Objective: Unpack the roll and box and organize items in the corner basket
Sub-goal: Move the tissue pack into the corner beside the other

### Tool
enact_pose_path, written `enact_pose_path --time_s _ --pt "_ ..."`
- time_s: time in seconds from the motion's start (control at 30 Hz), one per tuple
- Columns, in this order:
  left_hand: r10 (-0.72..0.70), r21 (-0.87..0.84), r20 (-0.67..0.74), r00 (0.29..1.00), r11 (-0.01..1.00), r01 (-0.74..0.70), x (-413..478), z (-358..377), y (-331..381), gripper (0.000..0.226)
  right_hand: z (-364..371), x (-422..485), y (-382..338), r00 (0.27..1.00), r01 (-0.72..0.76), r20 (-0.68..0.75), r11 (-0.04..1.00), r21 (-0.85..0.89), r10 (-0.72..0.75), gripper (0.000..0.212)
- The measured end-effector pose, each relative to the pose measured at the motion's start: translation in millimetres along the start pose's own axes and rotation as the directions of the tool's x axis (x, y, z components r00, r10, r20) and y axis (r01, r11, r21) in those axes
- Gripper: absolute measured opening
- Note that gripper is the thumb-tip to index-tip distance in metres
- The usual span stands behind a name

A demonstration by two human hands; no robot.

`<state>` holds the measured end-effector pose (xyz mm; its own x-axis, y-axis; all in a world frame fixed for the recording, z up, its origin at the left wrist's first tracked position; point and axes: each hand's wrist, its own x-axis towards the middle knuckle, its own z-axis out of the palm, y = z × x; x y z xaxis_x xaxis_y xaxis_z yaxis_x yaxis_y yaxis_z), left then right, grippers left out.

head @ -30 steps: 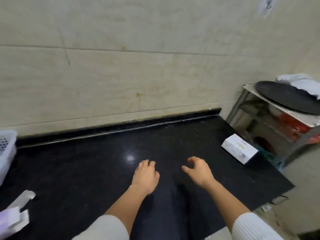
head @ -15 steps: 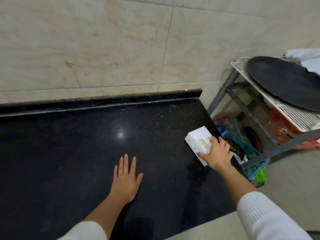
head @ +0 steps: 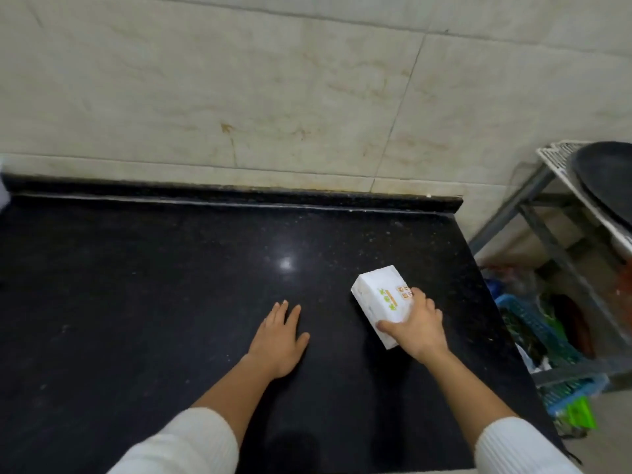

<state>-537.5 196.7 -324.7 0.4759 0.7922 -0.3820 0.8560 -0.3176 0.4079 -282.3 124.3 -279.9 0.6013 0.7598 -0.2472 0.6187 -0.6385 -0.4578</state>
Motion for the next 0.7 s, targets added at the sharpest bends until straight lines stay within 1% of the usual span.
enact_pose_path --time_s 0.1,0.23,0.33,0.47,0.57,0.7 --pt "-0.102 -0.107 -0.156 0.982 0.991 0.086 -33.9 -10.5 -29.2 0.061 32.3 -13.9 -55.4 0.983 0.16 0.079 0.985 0.061 -0.165 0.099" --pt "-0.327 -0.198 -0.23 0.917 0.938 0.284 -86.2 -29.5 -99.0 0.057 86.4 -47.3 -136.1 0.919 0.333 0.185 0.937 0.109 -0.348 0.094" --pt "-0.469 -0.273 -0.284 0.836 0.876 0.398 -131.2 -46.7 -157.9 0.056 127.5 -79.9 -196.8 0.833 0.465 0.271 0.876 0.131 -0.483 0.09" --pt "-0.603 -0.361 -0.347 0.718 0.793 0.491 -195.9 -70.4 -238.9 0.053 179.7 -135.3 -279.3 0.694 0.611 0.339 0.769 0.188 -0.635 0.09" --pt "-0.665 -0.405 -0.385 0.64 0.745 0.53 -243.7 -87.2 -302.0 0.052 216.2 -183.7 -341.2 0.59 0.698 0.355 0.679 0.227 -0.725 0.094" --pt "-0.714 -0.452 -0.423 0.559 0.7 0.552 -308.2 -108.2 -384.6 0.051 264.2 -249.7 -421.4 0.494 0.769 0.351 0.588 0.252 -0.796 0.094"
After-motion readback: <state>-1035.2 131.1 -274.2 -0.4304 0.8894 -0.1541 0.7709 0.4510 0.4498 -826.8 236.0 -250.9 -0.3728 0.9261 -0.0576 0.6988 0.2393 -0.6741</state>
